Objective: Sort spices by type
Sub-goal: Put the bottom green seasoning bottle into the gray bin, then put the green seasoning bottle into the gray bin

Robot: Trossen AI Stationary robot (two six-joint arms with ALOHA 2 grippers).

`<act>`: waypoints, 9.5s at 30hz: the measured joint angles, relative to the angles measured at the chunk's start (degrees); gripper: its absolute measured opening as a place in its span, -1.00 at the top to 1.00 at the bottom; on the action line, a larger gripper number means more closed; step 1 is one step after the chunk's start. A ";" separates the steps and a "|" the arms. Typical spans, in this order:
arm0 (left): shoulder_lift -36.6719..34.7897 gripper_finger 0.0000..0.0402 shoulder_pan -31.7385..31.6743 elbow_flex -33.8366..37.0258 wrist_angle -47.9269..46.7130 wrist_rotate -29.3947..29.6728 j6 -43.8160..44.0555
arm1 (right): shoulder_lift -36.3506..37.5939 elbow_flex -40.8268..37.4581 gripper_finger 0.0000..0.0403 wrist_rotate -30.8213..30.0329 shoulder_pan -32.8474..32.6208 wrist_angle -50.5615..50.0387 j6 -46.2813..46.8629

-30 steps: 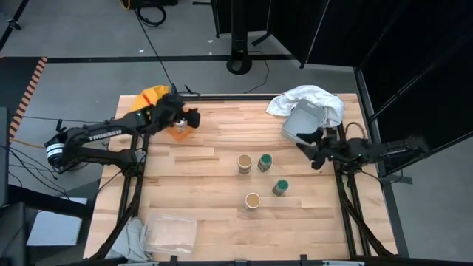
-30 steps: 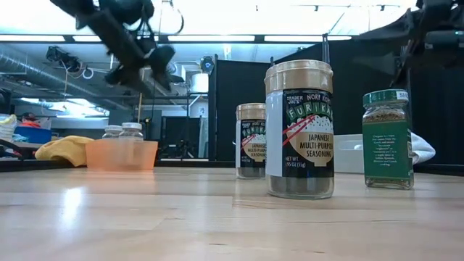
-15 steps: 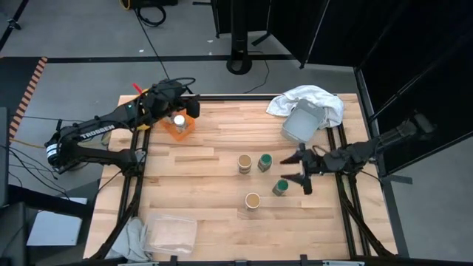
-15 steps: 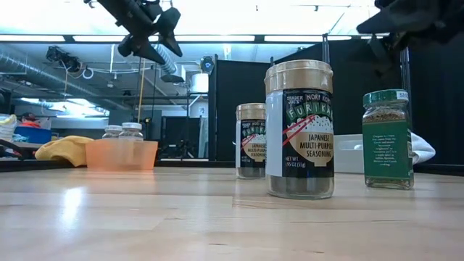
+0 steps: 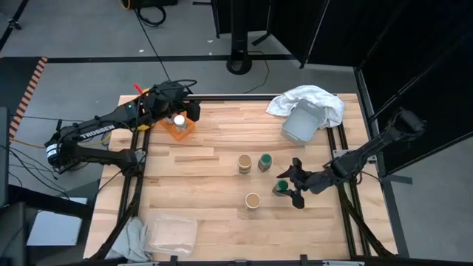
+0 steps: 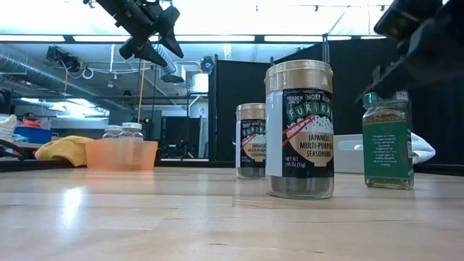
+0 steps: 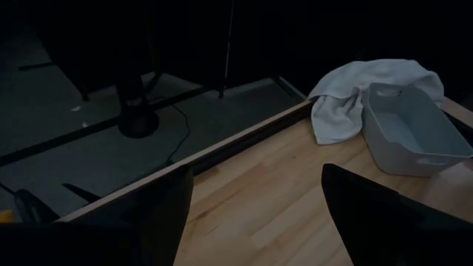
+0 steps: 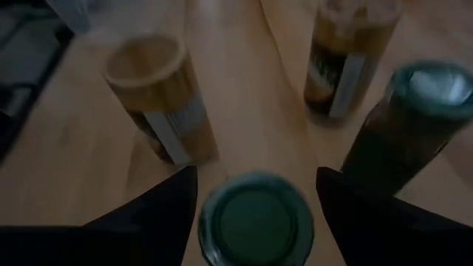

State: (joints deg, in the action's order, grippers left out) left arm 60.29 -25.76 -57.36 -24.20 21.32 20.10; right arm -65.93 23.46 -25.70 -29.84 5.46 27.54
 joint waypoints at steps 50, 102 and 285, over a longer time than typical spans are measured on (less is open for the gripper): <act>0.02 -0.52 0.00 0.04 -0.11 0.02 -0.13 | 20.49 -0.15 -0.26 -21.25 17.02 -10.50 2.25; 0.02 -0.52 0.00 0.04 -0.10 0.10 -0.11 | -2.68 0.00 -0.25 -5.70 70.09 -1.90 -0.09; 0.04 -0.52 -0.01 2.43 -0.99 4.00 -0.33 | 5.97 -3.27 -0.27 -19.88 49.34 -22.36 21.31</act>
State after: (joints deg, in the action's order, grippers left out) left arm 60.34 -25.77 -54.94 -25.19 25.32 19.77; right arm -59.96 20.19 -45.59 19.50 -16.90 48.85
